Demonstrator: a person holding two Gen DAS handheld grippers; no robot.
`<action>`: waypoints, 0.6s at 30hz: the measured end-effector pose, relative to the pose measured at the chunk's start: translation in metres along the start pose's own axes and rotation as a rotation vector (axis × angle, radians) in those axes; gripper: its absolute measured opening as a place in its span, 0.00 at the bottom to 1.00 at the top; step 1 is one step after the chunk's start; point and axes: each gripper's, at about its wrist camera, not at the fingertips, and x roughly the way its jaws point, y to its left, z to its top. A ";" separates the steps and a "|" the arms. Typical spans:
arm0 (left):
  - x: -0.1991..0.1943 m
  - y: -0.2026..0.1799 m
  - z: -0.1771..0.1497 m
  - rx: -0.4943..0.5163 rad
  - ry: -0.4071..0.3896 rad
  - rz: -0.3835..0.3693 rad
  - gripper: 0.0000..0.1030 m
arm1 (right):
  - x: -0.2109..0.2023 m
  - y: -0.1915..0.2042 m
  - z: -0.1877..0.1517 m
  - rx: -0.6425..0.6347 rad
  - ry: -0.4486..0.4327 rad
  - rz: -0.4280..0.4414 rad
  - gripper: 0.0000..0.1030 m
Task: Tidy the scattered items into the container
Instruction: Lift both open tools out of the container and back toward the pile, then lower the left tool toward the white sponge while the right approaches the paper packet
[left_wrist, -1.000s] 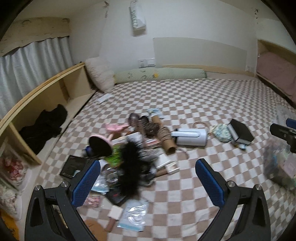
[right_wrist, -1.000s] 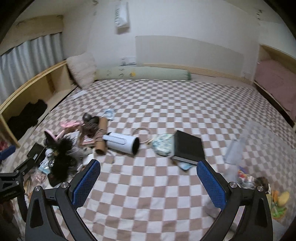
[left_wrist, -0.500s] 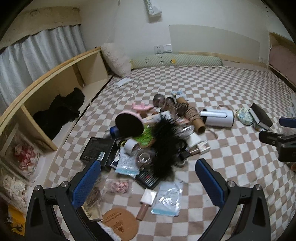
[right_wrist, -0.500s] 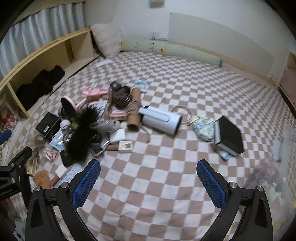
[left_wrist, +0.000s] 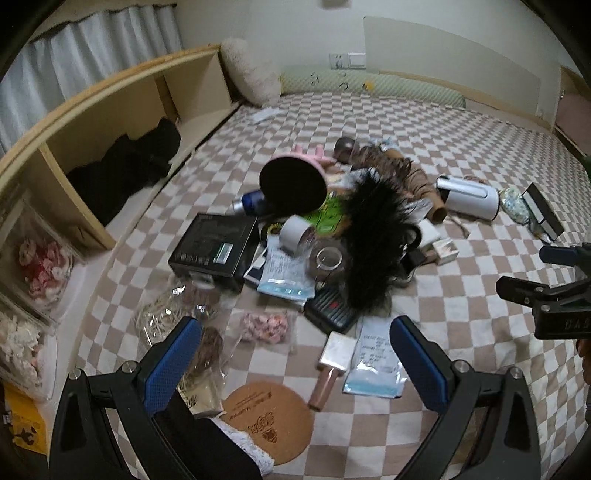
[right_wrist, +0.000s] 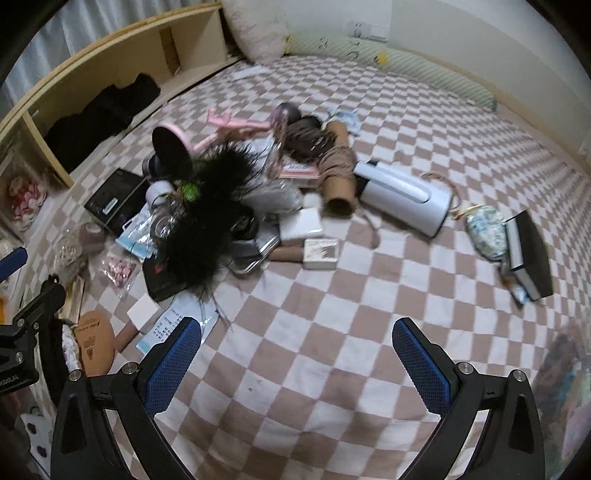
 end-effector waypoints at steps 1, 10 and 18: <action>0.002 0.001 -0.001 0.000 0.006 0.001 1.00 | 0.004 0.001 -0.001 0.003 0.007 0.005 1.00; 0.022 0.004 -0.009 0.011 0.071 -0.005 0.90 | 0.026 0.015 -0.004 0.001 0.045 0.044 0.93; 0.043 -0.005 -0.021 0.044 0.184 -0.057 0.69 | 0.046 0.028 -0.012 0.013 0.113 0.073 0.75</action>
